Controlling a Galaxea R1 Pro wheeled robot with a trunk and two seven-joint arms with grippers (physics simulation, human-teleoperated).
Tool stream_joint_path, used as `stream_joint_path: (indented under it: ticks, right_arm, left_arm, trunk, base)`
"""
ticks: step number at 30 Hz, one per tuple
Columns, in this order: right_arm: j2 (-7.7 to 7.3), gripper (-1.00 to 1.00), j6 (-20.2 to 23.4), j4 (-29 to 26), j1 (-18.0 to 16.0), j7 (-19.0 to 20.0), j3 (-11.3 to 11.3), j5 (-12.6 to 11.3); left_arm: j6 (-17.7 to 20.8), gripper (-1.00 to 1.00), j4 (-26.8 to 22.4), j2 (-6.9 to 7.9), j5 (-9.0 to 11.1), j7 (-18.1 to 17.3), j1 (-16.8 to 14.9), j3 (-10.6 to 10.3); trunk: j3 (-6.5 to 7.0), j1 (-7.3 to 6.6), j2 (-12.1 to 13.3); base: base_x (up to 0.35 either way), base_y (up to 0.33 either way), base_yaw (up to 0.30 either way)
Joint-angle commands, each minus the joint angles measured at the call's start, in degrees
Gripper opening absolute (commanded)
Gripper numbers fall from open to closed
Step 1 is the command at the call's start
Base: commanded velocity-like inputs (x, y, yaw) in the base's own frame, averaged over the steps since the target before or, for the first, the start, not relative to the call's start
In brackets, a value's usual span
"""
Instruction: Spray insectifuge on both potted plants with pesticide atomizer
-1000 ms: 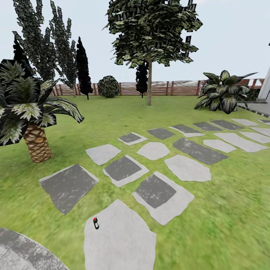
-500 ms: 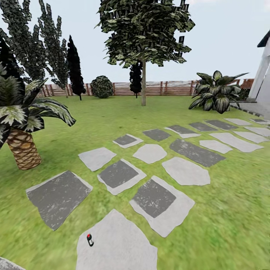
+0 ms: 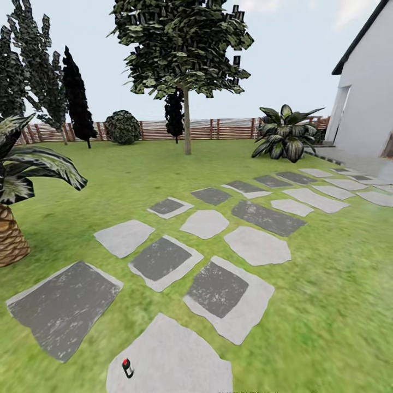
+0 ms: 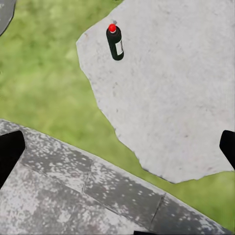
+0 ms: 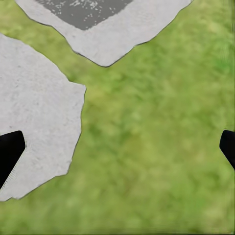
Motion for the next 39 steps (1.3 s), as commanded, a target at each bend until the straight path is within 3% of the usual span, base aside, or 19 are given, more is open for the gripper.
stream_joint_path:
  ticks: [1,29,33,39]
  right_arm:
    - [0.0,1.0,-0.2,0.0,0.0,0.0,0.0,0.0]
    - [0.0,1.0,-0.2,-0.3,0.0,0.0,0.0,0.0]
    - [0.04,1.0,-0.1,-1.5,-0.1,-0.1,0.0,-0.1]
    - [0.07,1.0,0.0,-8.7,-2.9,-0.1,0.0,0.0]
  left_arm:
    - [-0.2,1.0,0.0,-0.01,0.1,0.0,0.0,0.1]
    - [-0.1,1.0,-1.4,-0.23,-0.1,-0.3,-0.7,0.2]
    - [0.5,1.0,-6.0,-0.09,-0.9,-0.2,-3.1,-0.2]
    - [4.1,1.0,-7.9,-0.48,-1.3,-0.2,-11.4,-0.3]
  trunk:
    - [-0.06,0.0,0.0]
    - [-0.06,0.0,0.0]
    - [-0.06,0.0,0.0]
    - [-0.06,0.0,0.0]
  base:
    - [0.001,0.339,-0.268]
    - [0.0,0.338,-0.251]
    - [0.0,0.136,-0.024]
    - [0.0,0.021,-0.004]
